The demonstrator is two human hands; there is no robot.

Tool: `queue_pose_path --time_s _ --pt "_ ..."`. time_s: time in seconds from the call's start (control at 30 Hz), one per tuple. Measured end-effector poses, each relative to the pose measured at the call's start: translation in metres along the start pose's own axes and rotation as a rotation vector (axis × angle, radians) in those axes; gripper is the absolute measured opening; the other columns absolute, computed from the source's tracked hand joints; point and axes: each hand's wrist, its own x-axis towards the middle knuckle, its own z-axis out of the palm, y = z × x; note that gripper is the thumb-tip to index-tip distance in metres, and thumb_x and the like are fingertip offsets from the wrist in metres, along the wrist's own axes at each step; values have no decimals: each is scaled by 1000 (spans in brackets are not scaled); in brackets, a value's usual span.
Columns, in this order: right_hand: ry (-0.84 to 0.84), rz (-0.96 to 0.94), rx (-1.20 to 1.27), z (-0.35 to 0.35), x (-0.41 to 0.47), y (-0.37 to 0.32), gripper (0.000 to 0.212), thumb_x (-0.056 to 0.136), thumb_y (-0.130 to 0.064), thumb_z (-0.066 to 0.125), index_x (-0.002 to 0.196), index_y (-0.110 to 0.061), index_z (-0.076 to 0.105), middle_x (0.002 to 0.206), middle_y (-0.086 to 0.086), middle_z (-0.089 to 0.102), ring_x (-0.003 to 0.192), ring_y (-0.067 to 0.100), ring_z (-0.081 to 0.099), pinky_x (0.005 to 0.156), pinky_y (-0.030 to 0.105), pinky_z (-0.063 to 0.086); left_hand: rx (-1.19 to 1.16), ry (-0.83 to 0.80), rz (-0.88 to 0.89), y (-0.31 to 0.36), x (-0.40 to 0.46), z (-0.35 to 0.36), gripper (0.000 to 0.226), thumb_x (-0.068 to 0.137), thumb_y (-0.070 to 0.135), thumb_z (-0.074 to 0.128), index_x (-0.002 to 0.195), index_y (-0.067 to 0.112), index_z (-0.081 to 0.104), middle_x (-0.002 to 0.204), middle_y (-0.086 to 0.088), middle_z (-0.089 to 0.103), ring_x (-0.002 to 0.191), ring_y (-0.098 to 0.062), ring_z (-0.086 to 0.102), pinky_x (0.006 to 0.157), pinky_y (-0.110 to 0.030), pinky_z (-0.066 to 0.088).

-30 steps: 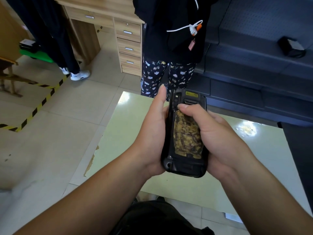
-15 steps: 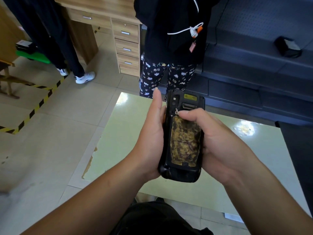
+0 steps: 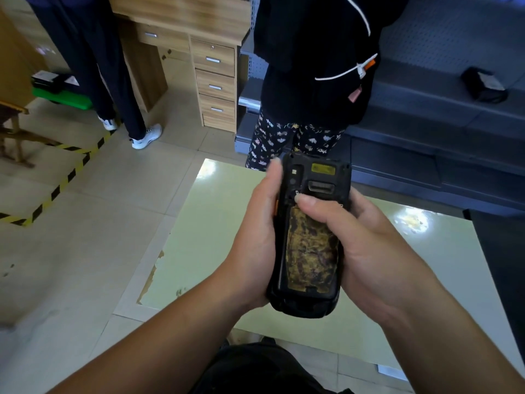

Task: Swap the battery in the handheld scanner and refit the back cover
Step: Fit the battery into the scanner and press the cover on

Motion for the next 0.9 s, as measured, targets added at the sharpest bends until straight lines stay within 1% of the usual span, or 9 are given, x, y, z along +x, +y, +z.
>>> queue_pose_path --time_s 0.07,0.13,0.23,0.4,0.53,0.67,0.73,0.83,0.9 --pt "31 -63 -33 1 0 3 34 81 -22 79 114 -22 75 108 6 80 103 23 78 91 46 61 61 46 26 0 3 -1 46 87 46 59 116 13 73 105 -13 74 98 -25 71 88 -42 58" --pt "86 -123 -40 2 3 5 30 88 -18 74 118 -25 73 112 4 79 106 23 76 95 51 60 160 114 87 0 8 -4 36 81 36 58 108 19 75 106 -15 74 102 -30 70 95 -53 54" --pt "186 -220 -17 4 5 6 46 86 -20 58 129 -32 67 117 -3 78 112 20 74 102 55 55 213 169 107 0 10 -3 34 79 30 50 101 25 76 108 -17 75 102 -33 68 100 -63 49" --pt "247 -375 -106 3 2 4 51 104 0 47 142 -32 59 120 -5 76 110 13 73 96 37 60 250 202 74 -4 12 -1 34 82 35 47 94 28 78 96 -8 75 95 -28 68 92 -54 51" --pt "246 -437 -222 -2 3 8 50 105 -2 50 148 -27 55 121 -12 77 108 0 72 85 17 57 328 245 56 0 11 1 34 78 35 45 90 28 77 92 -12 75 93 -33 69 93 -56 54" --pt "219 -481 -360 -5 4 12 52 106 -13 52 156 -23 43 132 -28 62 117 -15 61 90 7 50 406 263 -43 7 9 2 50 72 42 45 107 13 66 118 -28 67 112 -46 65 102 -68 47" --pt "218 -500 -403 -8 6 14 53 106 -21 52 158 -25 40 139 -27 59 124 -16 57 98 10 48 429 243 -111 9 11 0 53 71 44 44 106 9 64 121 -28 66 115 -45 64 104 -66 46" --pt "210 -504 -464 -12 6 18 57 104 -31 50 159 -28 38 151 -18 55 136 -8 51 114 28 46 456 214 -166 8 14 -2 43 71 40 41 95 15 67 120 -24 69 116 -43 63 106 -61 47" --pt "213 -494 -480 -13 7 21 55 106 -29 51 159 -29 38 154 -15 53 140 -4 48 117 36 44 460 201 -167 4 15 -5 53 71 40 40 104 6 65 122 -25 67 117 -44 62 107 -63 46"
